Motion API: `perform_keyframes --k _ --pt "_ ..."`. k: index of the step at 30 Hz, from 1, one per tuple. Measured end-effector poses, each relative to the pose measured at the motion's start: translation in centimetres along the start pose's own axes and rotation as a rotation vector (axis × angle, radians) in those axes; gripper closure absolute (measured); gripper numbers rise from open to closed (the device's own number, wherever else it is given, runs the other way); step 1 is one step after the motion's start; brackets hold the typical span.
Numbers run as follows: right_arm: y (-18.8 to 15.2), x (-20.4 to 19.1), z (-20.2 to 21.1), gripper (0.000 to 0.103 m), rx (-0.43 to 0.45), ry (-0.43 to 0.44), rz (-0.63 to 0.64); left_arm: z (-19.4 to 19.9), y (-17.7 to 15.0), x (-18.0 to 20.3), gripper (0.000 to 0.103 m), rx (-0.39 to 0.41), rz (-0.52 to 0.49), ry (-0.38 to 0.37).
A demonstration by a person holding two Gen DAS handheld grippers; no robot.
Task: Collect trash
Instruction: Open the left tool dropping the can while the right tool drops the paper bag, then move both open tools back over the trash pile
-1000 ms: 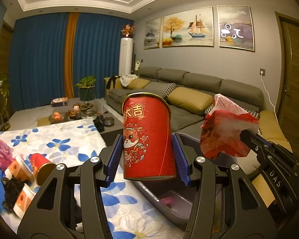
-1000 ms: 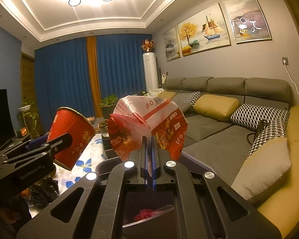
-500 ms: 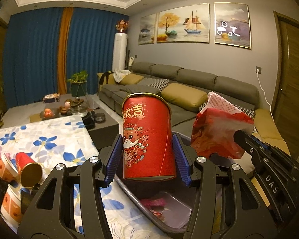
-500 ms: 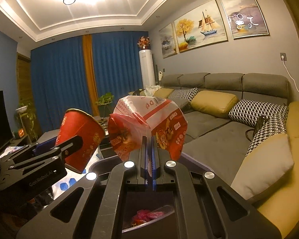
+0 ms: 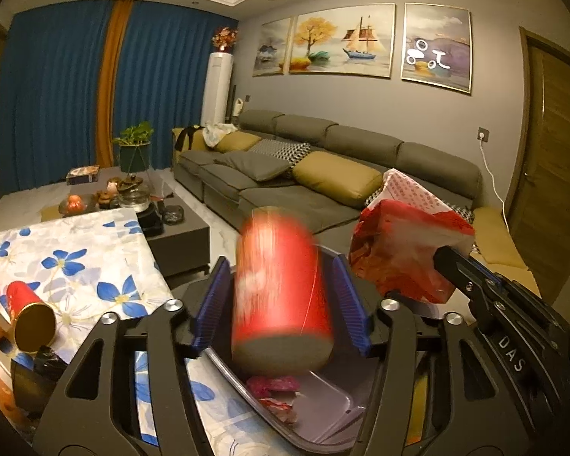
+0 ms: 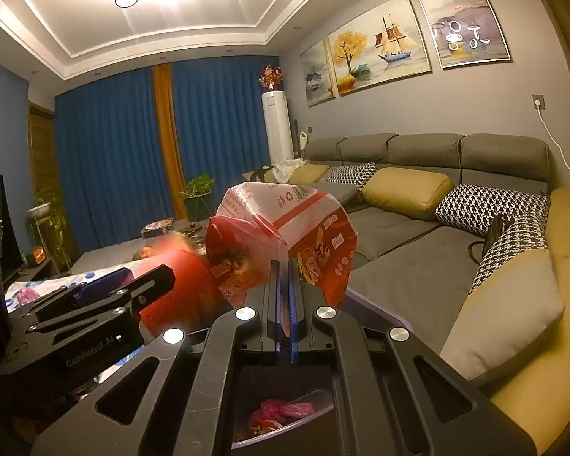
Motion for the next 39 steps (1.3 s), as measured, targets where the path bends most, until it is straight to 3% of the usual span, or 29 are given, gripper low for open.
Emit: perform_keyframes --k 3,6,10,14,22,27,39 --pt "0.0 0.1 -0.1 0.098 -0.004 -0.004 -0.002 0.2 -0.1 -0.1 0.022 0.015 0.007 -0.001" --pt "0.0 0.2 -0.4 0.096 -0.013 -0.007 -0.008 0.5 -0.3 -1.0 0.019 0.016 0.017 0.033" --pt "-0.1 0.1 -0.4 0.073 -0.009 -0.006 -0.009 1.9 -0.4 -3.2 0.013 0.027 0.074 0.083" --pt "0.0 -0.1 -0.1 0.064 -0.002 -0.006 -0.014 4.1 -0.8 -5.1 0.009 0.034 0.085 0.17" --pt "-0.5 -2.3 2.0 0.031 0.018 0.045 -0.002 10.6 -2.8 -10.0 0.007 0.053 0.114 0.356" --pt "-2.1 -5.5 2.7 0.028 -0.019 0.11 0.021 15.3 -4.9 -13.8 0.007 0.048 0.139 0.497" --pt "-7.4 -15.2 2.5 0.028 -0.149 0.262 0.116 25.3 -9.1 -21.1 0.007 0.023 0.229 0.695"
Point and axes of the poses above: each gripper's, at about its wrist camera, not at the fingertips, and z roughly against the way its jaws point, x to its right, y to its top, the point moved 5 cm from there along -z, roughly the way its jaws point, and after that the axes turned 6 degrees about -z, right-handed, at the moved point
